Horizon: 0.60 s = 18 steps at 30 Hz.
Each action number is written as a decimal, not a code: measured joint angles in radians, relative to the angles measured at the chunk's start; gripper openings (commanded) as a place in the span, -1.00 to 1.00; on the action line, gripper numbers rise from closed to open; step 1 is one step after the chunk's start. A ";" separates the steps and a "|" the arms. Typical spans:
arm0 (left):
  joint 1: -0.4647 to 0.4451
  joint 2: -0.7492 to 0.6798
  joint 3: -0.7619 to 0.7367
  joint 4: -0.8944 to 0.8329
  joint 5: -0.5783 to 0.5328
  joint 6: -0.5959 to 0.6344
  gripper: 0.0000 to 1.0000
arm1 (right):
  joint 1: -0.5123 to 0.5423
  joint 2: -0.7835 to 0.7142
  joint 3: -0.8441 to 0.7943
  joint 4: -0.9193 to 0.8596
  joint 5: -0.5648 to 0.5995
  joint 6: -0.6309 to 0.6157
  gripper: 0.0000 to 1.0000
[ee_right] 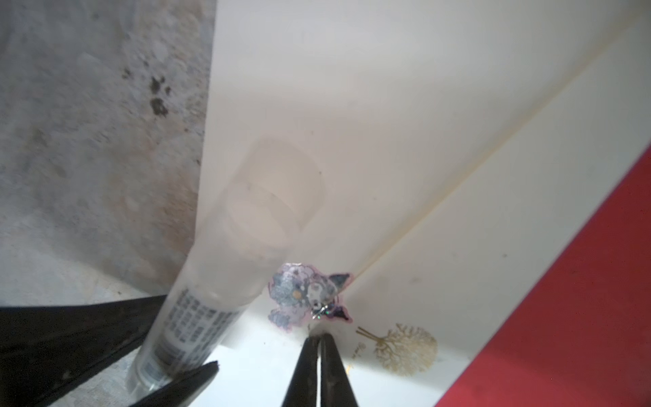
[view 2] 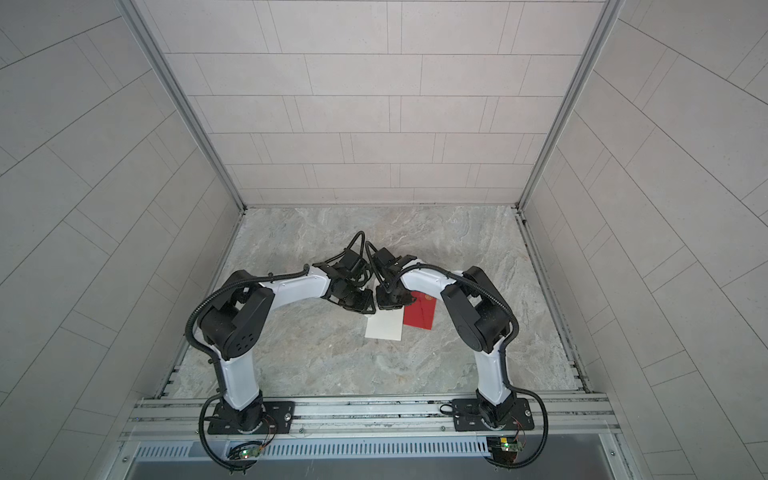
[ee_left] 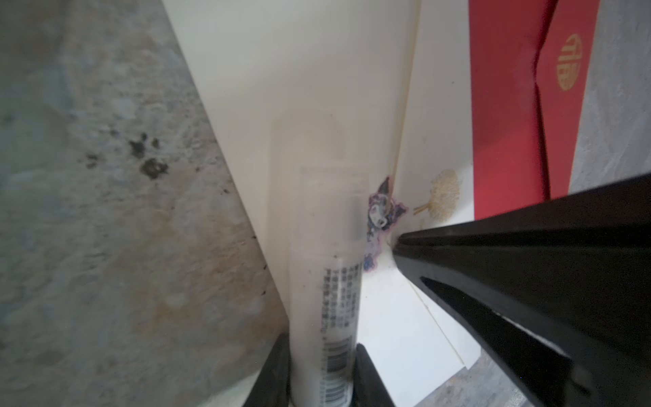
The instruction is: Place the letter into the envelope and seal it
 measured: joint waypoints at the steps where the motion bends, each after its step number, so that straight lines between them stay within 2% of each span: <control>1: -0.001 0.001 0.003 -0.004 -0.003 0.002 -1.00 | 0.000 -0.003 -0.003 0.003 0.000 0.001 -0.83; 18: -0.013 0.010 0.022 -0.031 -0.032 0.022 -1.00 | 0.002 -0.011 -0.005 0.011 0.023 0.004 -0.83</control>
